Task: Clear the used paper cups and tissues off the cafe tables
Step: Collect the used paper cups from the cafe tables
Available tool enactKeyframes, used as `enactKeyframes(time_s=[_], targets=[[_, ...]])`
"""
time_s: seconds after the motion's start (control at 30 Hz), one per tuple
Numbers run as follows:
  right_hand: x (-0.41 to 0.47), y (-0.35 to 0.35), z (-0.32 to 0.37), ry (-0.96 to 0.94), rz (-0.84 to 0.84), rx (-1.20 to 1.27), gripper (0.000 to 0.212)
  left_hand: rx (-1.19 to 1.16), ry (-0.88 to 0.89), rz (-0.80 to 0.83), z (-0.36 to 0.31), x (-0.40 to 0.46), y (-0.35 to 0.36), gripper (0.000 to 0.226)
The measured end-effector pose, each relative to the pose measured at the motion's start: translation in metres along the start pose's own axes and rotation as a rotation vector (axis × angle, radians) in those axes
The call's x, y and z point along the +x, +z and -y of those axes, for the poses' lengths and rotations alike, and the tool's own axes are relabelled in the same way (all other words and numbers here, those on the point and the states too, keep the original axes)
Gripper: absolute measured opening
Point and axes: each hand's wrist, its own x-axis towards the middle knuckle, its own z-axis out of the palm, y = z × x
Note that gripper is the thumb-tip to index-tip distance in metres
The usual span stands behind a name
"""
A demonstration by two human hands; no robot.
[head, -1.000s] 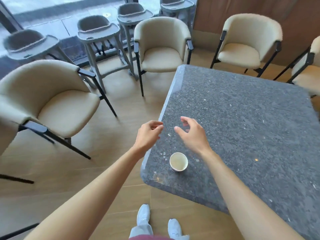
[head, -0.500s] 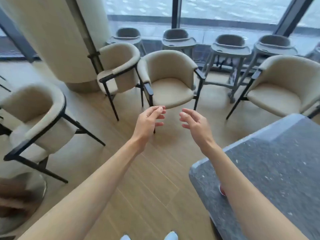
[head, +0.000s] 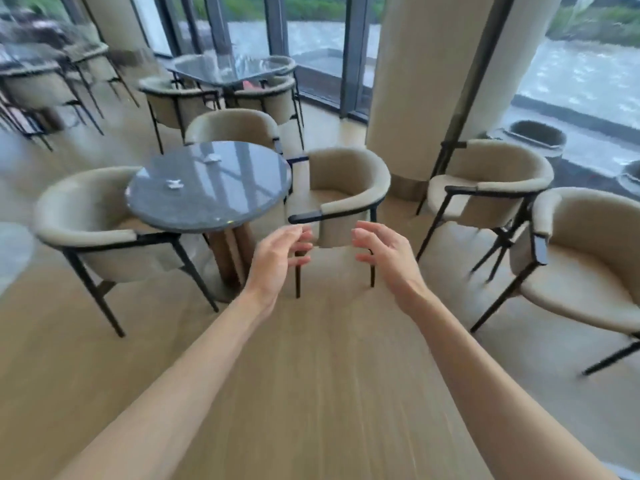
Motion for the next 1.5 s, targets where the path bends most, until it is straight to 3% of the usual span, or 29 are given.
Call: enactKeyframes(time_s=[0.3, 0.63, 1.07, 1.5], targets=[[-0.042, 0.28, 0.052, -0.06, 0.428, 0.046, 0.028, -0.089, 0.093, -0.483, -0.038, -0.067, -0.278, 0.022], [-0.063, 0.492, 0.092, -0.165, 0.782, 0.035, 0.027, -0.081, 0.151, -0.861, -0.051, -0.124, -0.463, 0.023], [0.047, 0.741, 0.164, -0.167, 0.94, 0.219, 0.02, -0.005, 0.237, -1.016, -0.105, -0.006, -0.658, 0.028], [0.122, 0.97, 0.229, -0.184, 0.955, 0.209, 0.015, -0.007, 0.31, -1.016, -0.147, 0.108, -0.879, 0.026]])
